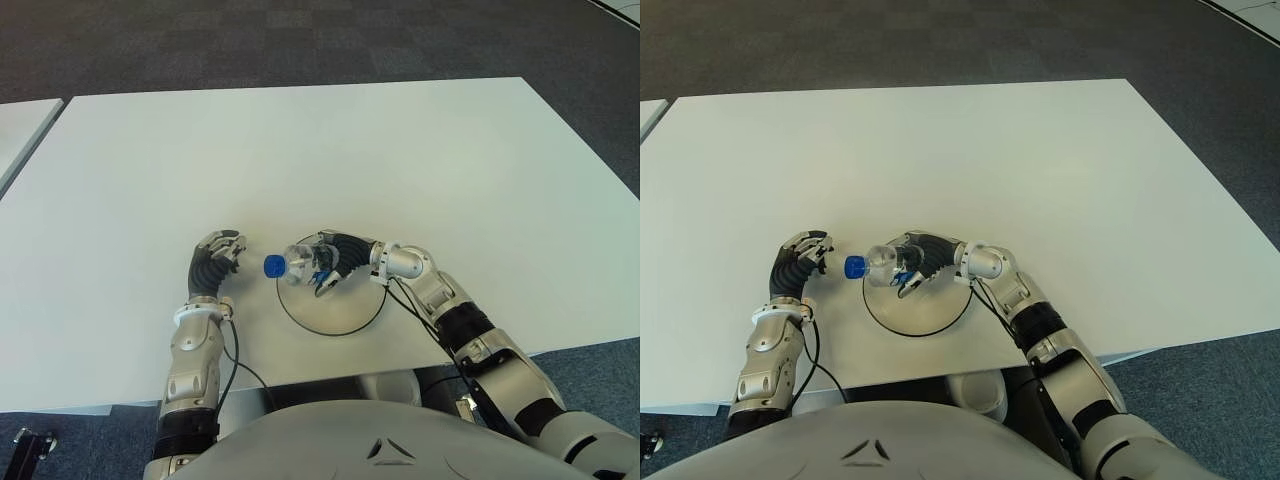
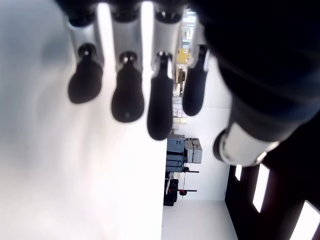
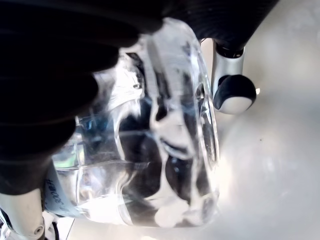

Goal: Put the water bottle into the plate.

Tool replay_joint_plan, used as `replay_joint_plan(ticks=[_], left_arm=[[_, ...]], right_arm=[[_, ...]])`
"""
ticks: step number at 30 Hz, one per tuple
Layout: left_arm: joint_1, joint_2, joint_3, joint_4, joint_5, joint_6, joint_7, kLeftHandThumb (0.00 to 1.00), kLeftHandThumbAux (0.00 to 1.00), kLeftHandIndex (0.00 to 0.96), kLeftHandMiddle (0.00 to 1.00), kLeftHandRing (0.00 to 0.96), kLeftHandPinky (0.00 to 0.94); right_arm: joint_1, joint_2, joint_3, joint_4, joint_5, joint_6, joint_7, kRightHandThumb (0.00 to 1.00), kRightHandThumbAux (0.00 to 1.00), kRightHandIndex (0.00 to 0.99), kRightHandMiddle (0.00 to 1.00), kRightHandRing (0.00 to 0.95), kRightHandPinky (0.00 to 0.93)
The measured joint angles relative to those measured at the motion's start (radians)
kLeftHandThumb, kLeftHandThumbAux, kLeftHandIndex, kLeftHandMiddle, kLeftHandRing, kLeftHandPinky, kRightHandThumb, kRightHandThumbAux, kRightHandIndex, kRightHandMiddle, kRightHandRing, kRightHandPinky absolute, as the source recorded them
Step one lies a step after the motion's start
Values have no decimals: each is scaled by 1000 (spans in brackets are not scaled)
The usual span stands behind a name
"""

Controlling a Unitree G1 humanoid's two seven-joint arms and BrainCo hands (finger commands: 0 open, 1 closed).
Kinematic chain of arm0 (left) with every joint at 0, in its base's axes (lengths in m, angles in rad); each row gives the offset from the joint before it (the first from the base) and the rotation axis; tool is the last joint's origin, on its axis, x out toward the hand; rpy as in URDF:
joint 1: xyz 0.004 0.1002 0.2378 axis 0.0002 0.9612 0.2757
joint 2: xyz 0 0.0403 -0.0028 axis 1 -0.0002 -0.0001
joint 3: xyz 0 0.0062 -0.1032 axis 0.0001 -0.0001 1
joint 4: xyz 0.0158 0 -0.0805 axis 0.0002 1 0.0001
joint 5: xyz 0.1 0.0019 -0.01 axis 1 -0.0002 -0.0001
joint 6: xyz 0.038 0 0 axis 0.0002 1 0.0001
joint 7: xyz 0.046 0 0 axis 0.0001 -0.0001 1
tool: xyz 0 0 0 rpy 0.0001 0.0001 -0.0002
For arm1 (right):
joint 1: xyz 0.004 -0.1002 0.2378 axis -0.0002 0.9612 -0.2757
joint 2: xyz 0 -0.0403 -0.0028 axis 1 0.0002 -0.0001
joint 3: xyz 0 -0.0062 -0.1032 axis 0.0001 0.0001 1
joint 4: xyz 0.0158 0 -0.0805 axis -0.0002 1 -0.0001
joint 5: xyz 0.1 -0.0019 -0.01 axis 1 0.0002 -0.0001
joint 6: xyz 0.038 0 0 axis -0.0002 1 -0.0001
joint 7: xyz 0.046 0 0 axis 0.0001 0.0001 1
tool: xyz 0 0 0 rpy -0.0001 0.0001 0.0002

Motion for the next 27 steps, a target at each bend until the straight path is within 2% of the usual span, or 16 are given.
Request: replay_joint_plan(ticks=[8, 19, 27], left_arm=[[5, -2, 0, -1, 0, -6, 0, 838, 679, 398, 563, 747, 737], [6, -2, -1, 2, -2, -16, 0, 838, 679, 400, 567, 749, 740], [6, -1, 2, 15, -18, -40, -2, 838, 679, 400, 561, 748, 736]], right_arm=[[6, 8, 33, -12, -60, 21, -92, 712, 720, 440, 919, 888, 881], [57, -4, 93, -194, -259, 183, -219, 708, 720, 440, 885, 875, 877], [91, -21, 138, -233, -427, 196, -437, 699, 722, 434, 798, 794, 774]])
